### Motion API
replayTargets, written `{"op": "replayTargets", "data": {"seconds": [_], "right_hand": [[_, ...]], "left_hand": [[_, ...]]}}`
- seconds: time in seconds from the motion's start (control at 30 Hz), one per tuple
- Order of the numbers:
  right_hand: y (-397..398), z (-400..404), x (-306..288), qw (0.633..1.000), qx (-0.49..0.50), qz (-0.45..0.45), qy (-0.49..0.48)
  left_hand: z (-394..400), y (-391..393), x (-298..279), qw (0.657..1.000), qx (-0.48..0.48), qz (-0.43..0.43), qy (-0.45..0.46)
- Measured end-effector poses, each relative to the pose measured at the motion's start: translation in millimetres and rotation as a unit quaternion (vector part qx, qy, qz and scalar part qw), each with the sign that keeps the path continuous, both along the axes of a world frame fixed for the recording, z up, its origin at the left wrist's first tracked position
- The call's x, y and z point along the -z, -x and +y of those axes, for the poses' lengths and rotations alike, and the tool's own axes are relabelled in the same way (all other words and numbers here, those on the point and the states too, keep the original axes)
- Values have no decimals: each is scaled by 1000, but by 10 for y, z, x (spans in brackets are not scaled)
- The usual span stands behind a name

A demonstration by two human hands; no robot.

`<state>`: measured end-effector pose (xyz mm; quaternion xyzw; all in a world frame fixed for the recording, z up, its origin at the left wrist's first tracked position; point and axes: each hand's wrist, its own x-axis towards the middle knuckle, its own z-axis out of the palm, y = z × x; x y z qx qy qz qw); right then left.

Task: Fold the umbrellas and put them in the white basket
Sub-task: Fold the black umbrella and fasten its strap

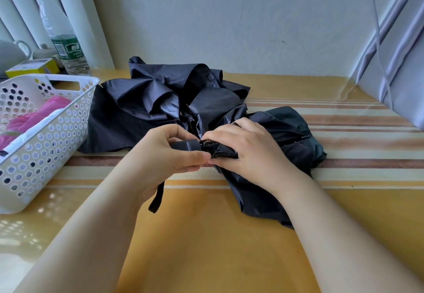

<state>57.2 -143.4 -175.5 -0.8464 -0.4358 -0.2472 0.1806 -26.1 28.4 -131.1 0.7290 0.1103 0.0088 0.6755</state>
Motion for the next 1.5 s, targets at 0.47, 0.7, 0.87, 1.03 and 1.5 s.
{"op": "replayTargets", "data": {"seconds": [0.47,0.7,0.87,1.03,1.5], "right_hand": [[-2,10,-2,1000,-11,13,-21],[12,9,26,1000,-10,3,-16],[-1,-1,31,1000,-8,8,-19],[9,10,20,999,-12,34,-27],[15,14,44,999,-6,44,-27]], "left_hand": [[-48,-15,125,940,-7,-181,-290],[-18,-57,251,886,7,-267,-380],[-72,-81,280,914,-7,-242,-324],[-75,-109,274,919,-2,-235,-318],[-76,-75,225,925,18,-203,-321]]}}
